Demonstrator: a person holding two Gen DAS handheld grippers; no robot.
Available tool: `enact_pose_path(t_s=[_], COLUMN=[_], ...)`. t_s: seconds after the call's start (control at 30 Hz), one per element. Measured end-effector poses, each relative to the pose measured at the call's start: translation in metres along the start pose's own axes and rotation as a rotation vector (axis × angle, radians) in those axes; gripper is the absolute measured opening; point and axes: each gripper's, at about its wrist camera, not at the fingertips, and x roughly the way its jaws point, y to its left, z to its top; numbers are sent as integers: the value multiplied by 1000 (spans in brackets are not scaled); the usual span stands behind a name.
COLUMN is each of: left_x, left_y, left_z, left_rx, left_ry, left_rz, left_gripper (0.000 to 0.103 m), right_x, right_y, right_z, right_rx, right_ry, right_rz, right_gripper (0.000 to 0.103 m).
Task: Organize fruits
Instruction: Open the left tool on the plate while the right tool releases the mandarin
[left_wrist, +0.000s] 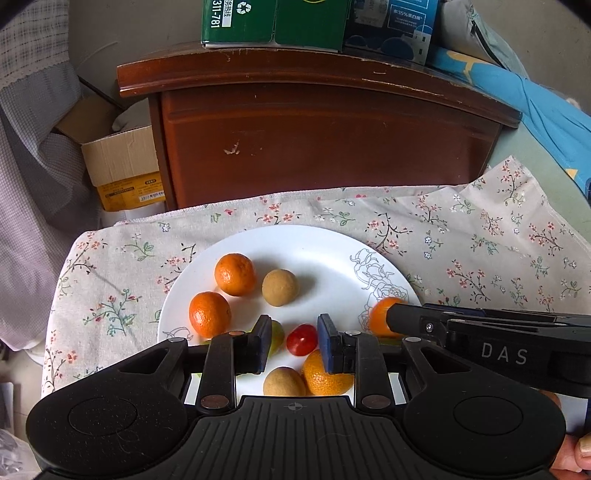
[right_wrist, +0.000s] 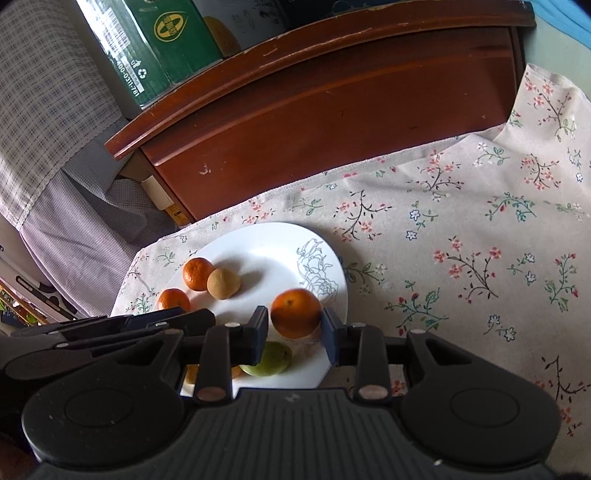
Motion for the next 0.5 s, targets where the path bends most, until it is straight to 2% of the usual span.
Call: enact_pose_path(t_s=[0.07,0.1,0.33,0.5], left_x=[0,-1,-15,-29], left_y=[-1,-2,-7,-13], left_z=[2,2,2,-4], left_rx=[-2,-3,27,56], left_ry=[2,4,-4,6], left_rz=[11,19,96,115], left_gripper=[29,36,67,68], right_x=[-1,-3,-15,-30], right_y=[2,3,3,4], right_z=[1,1,0,-5], right_rx=[-3,-7,0,-11], right_ry=[1,-1,3,14], right_rz=[8,7,-8,-24], right_gripper=[33,33,35,36])
